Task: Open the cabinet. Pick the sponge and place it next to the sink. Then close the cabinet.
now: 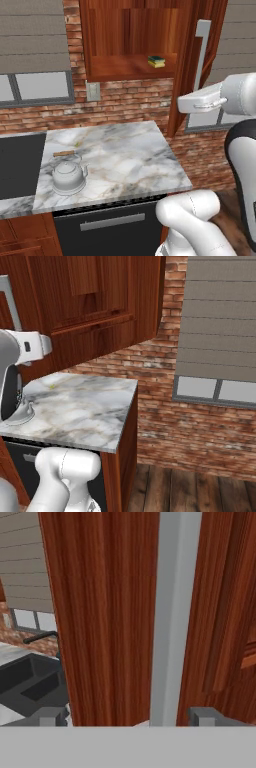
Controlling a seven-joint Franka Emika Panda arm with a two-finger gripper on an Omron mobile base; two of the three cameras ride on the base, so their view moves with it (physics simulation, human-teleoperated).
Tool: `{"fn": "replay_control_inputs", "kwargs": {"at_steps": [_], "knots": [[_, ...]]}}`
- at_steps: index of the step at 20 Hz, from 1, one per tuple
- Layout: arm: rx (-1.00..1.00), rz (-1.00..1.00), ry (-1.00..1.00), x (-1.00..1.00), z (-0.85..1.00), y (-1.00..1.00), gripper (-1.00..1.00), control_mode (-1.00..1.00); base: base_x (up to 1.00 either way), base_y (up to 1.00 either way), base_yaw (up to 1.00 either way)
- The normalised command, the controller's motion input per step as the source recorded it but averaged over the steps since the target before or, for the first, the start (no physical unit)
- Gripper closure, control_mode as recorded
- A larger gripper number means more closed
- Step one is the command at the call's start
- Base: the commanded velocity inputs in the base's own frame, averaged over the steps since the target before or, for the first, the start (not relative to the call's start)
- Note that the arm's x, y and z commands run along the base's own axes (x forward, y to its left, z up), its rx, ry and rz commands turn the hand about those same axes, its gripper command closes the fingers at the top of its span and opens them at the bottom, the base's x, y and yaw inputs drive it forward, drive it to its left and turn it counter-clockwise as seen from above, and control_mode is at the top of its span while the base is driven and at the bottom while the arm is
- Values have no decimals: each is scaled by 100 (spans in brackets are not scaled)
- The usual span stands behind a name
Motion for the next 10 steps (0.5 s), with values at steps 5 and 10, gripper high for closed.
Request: {"fn": "replay_control_inputs", "kwargs": {"at_steps": [5,10], "knots": [[0,0,-5,-45,0,0,-100,-100,0,0,0],[0,0,-9,-79,9,0,-100,-100,0,0,0]]}}
